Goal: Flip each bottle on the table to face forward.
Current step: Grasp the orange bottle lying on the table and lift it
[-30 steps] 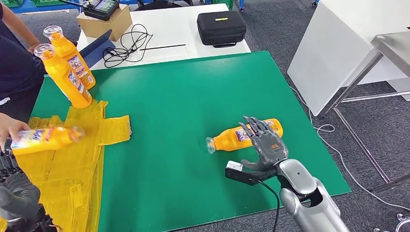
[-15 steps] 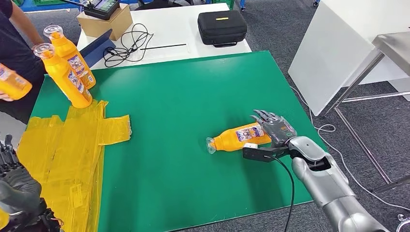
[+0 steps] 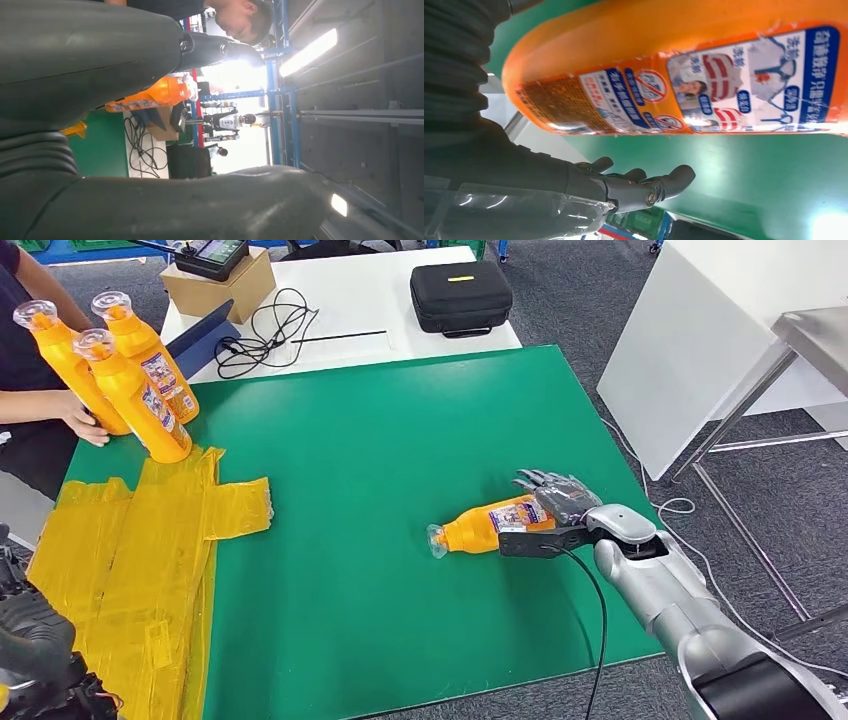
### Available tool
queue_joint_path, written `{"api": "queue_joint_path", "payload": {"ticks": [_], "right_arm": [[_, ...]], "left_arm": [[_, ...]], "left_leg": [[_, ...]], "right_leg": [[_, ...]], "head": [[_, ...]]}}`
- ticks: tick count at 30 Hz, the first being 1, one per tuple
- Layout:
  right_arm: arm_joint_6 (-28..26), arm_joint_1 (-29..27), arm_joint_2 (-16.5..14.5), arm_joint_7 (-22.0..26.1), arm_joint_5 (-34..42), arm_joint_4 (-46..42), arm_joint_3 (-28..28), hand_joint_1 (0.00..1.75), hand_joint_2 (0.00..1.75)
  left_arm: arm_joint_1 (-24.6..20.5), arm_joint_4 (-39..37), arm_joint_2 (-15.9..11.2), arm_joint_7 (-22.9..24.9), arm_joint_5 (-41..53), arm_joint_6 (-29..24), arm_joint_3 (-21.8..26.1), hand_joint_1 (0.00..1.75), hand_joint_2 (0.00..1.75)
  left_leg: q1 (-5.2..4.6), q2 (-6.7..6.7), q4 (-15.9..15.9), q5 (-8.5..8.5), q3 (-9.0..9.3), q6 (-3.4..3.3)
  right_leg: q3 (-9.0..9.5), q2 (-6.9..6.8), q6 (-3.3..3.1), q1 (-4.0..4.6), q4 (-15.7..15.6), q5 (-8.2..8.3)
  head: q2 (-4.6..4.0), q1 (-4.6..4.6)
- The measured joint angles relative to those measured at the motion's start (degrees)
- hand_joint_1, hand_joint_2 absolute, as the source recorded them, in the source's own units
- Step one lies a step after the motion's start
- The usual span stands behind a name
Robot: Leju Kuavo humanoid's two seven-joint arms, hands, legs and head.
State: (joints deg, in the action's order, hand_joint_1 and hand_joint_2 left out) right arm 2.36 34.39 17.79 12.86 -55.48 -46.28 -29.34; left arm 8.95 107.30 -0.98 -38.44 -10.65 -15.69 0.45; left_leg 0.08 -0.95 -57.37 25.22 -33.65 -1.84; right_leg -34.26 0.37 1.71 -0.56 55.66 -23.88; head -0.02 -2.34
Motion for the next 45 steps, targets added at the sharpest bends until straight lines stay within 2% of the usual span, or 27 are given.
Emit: {"api": "queue_joint_path", "payload": {"ticks": [2, 6, 14, 24, 27, 31, 36, 41, 45], "right_arm": [[0.04, 1.19, -0.38, 0.37, 0.41, 2.00, -0.91, 0.00, 1.75], [1.67, 3.87, -2.01, 0.90, 0.77, 7.96, -3.51, 1.74, 1.75], [3.03, 9.46, -6.08, 0.98, 0.69, 18.44, -8.97, 1.75, 1.75], [4.63, 11.77, -7.57, 0.95, 2.51, 22.02, -11.60, 1.75, 1.75], [2.38, 11.71, -7.98, 2.04, 6.54, 22.16, -11.53, 1.75, 1.75], [-6.05, 8.89, -9.84, 6.83, 17.24, 18.04, -8.72, 1.75, 1.75], [-16.06, 2.24, -13.95, 7.78, 25.88, 2.00, -5.66, 1.75, 1.75], [-18.55, -1.85, -20.51, 6.96, 29.91, -7.84, -5.73, 1.75, 1.75], [-20.58, -2.09, -25.37, 1.57, 29.17, -9.90, -6.19, 1.75, 1.75]], "left_arm": [[0.17, -0.12, -0.01, -0.10, -0.20, 0.10, 0.27, 0.00, 0.00], [1.04, -0.22, -0.01, -1.00, -1.03, 0.13, 0.83, 0.00, 0.00], [1.45, -0.51, -0.32, -1.60, -2.14, -0.61, 1.47, 0.00, 0.00], [1.31, -0.63, -0.42, -1.02, -3.10, -1.13, 1.49, 0.00, 0.00], [1.35, -0.66, -0.46, 0.31, -4.20, -0.57, 1.47, 0.00, 0.00], [1.97, -0.86, -0.26, 4.94, -9.52, 3.60, 1.43, 0.00, 1.75], [2.02, -2.67, 1.28, 8.60, -17.31, 9.72, 1.00, 0.00, 1.75], [1.24, -5.19, 3.03, 10.27, -20.44, 11.99, -0.62, 0.00, 1.75], [-2.08, -8.33, 4.36, 12.46, -20.93, 13.75, -3.01, 0.00, 1.75]], "left_leg": [[0.00, -0.01, 0.00, 0.00, -0.01, 0.00], [0.01, 0.04, 0.00, 0.00, 0.01, 0.00], [0.03, 0.09, 0.01, 0.01, 0.24, 0.02], [0.03, 0.09, 0.00, 0.01, 0.43, 0.02], [0.03, 0.08, 0.01, 0.01, 0.40, 0.02], [0.04, 0.16, 0.01, 0.00, 0.30, 0.02], [0.12, 0.19, 0.01, 0.00, 0.22, 0.05], [0.17, 0.33, 0.03, 0.01, 0.09, 0.06], [0.14, 0.11, 0.01, -0.07, 0.08, 0.06]], "right_leg": [[0.00, -0.01, 0.00, 0.00, 0.00, 0.00], [0.00, 0.01, 0.00, 0.01, 0.00, 0.00], [0.18, 0.04, -0.01, 0.10, -0.01, 0.00], [0.36, 0.03, -0.01, 0.10, -0.01, 0.00], [0.36, 0.03, -0.01, 0.10, 0.00, 0.00], [0.24, 0.13, -0.02, 0.10, 0.02, 0.02], [0.12, 0.15, -0.06, 0.18, 0.03, -0.01], [-0.04, 0.19, -0.08, 0.20, 0.03, -0.03], [-0.08, 0.01, -0.08, 0.19, 0.01, -0.03]], "head": [[0.00, -0.01], [0.00, -0.01], [0.00, -0.01], [0.00, -0.02], [0.00, -0.01], [0.00, 0.00], [0.00, -0.01], [0.00, -0.02], [0.00, -0.01]]}}
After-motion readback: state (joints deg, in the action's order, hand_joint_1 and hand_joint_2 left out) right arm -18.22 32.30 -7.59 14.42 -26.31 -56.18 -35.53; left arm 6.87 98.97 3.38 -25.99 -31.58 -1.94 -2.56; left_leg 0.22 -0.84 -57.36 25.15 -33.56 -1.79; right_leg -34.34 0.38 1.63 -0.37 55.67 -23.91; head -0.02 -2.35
